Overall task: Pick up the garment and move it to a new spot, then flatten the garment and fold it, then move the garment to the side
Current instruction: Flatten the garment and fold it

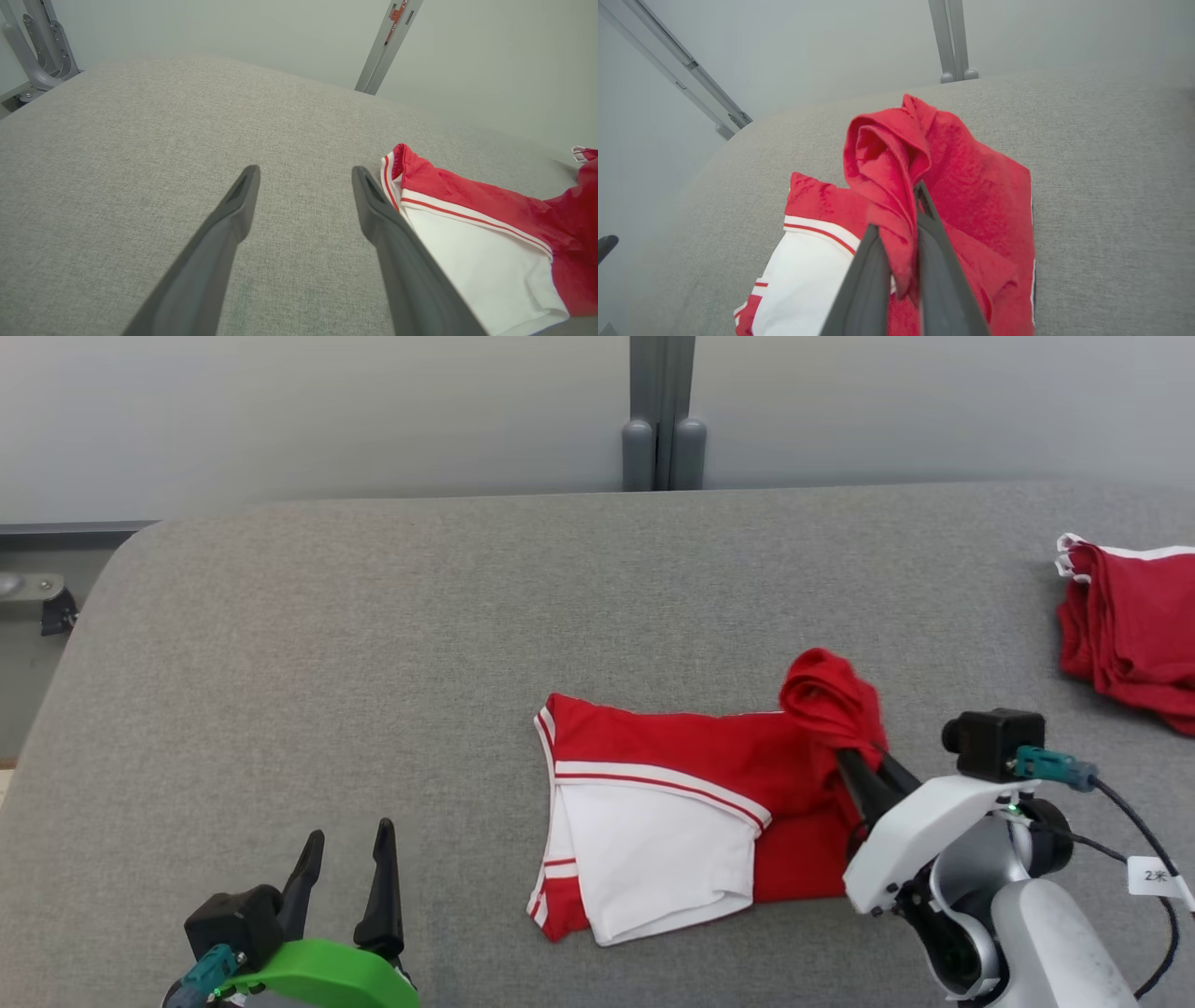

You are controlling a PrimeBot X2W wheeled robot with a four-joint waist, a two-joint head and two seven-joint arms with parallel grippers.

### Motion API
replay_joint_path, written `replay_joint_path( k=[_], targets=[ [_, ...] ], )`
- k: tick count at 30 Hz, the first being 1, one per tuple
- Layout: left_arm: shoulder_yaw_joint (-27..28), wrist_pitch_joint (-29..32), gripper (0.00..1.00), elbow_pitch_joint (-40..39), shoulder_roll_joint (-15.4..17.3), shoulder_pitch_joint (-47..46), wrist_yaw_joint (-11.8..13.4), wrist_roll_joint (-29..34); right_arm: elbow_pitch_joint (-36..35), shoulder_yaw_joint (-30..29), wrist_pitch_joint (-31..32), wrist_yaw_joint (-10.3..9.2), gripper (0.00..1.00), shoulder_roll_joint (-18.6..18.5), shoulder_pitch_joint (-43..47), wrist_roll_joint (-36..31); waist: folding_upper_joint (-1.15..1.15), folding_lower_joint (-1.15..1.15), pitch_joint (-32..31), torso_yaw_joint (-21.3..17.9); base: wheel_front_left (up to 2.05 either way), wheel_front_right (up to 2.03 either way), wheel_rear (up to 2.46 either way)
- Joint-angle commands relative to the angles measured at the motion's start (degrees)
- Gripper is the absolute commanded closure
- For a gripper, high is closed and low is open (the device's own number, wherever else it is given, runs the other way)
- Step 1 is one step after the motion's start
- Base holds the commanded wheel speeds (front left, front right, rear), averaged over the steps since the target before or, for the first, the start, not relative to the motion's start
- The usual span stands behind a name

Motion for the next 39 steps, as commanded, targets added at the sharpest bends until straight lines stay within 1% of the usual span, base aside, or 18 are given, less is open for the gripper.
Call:
replay_joint_path(
  k=[1, 6, 11, 17, 19, 20, 22, 23, 24, 25, 30, 34, 37, 39],
  targets=[
    [0.1, 0.1, 0.00, -0.1, 0.4, -0.2, 0.0, -0.2, 0.0, 1.0, 0.0, -0.05, 1.00, 0.2, 0.6, 0.8, 0.00, 0.00, -0.5, 1.6, 0.00, 0.00, 0.00],
    [-0.7, 0.4, 0.00, -0.2, 0.4, -0.4, -0.3, -0.1, 2.9, 5.2, -1.5, -0.03, 1.00, 1.1, -1.3, 3.2, 0.00, 0.00, -0.6, 4.4, 0.00, 0.00, 0.00],
    [-1.4, 0.5, 0.00, 0.3, 0.0, -1.1, -0.5, -0.1, 7.9, 10.9, -4.2, -0.03, 1.00, 1.1, -3.8, 8.3, 0.00, 0.00, -0.6, 7.3, 0.00, 0.00, 0.00],
    [-2.2, 0.5, 0.00, 0.9, -0.2, -1.4, -0.9, -0.1, 15.6, 15.9, -7.4, -0.03, 1.00, 1.1, -7.4, 12.7, 0.00, 0.00, -0.8, 9.9, 0.00, 0.00, 0.00],
    [-2.4, 0.4, 0.00, 1.1, -0.2, -1.5, -1.0, -0.1, 18.6, 17.5, -8.3, -0.03, 1.00, 1.1, -8.6, 13.9, 0.00, 0.00, -0.7, 10.4, 0.00, 0.00, 0.00],
    [-2.5, 0.3, 0.00, 1.3, -0.3, -1.5, -0.9, -0.2, 21.5, 19.0, -9.2, -0.03, 1.00, 1.1, -9.8, 15.4, 0.00, 0.00, -0.7, 10.8, 0.00, 0.00, 0.00],
    [-2.6, 0.2, 0.00, 1.5, -0.4, -1.6, -0.9, -0.2, 24.2, 20.2, -10.7, -0.03, 1.00, 1.1, -11.2, 16.6, 0.00, 0.00, -0.6, 11.0, 0.00, 0.00, 0.00],
    [-2.6, 0.2, 0.00, 1.5, -0.5, -1.7, -0.8, -0.2, 25.2, 20.8, -11.2, -0.03, 0.88, 1.1, -11.8, 17.1, 0.00, 0.00, -0.5, 11.0, 0.00, 0.00, 0.00],
    [-2.7, 0.1, 0.00, 1.5, -0.5, -1.7, -0.7, -0.3, 26.6, 21.7, -11.7, -0.03, 0.51, 1.1, -12.4, 17.7, 0.00, 0.00, -0.4, 11.0, 0.00, 0.00, 0.00],
    [-2.7, 0.0, 0.00, 1.6, -0.5, -1.7, -0.6, -0.4, 28.1, 23.6, -12.7, -0.03, 0.00, 1.1, -13.4, 19.0, 0.00, 0.00, -0.3, 10.8, 0.00, 0.00, 0.00],
    [-2.8, -0.1, 0.00, 1.9, -0.6, -1.8, -0.6, -0.5, 29.9, 27.9, -14.7, -0.03, 0.00, 1.1, -15.6, 20.0, 0.00, 0.00, -0.2, 9.4, 0.00, 0.00, 0.00],
    [-2.9, -0.4, 0.00, 1.9, -0.6, -1.9, -0.6, -0.6, 28.5, 29.1, -16.4, -0.03, 0.00, 1.1, -15.8, 18.9, 0.00, 0.00, -0.3, 8.2, 0.00, 0.00, 0.00],
    [-3.1, -0.6, 0.00, 1.9, -0.7, -1.8, -0.5, -0.5, 27.8, 26.8, -18.3, -0.03, 0.00, 1.0, -14.8, 16.1, 0.00, 0.00, -0.2, 7.3, 0.00, 0.00, 0.00],
    [-3.1, -0.7, 0.00, 1.9, -0.7, -1.8, -0.5, -0.5, 27.8, 23.6, -20.0, -0.03, 0.00, 1.0, -14.1, 12.5, 0.00, 0.00, -0.2, 6.8, 0.00, 0.00, 0.00]
  ],
)
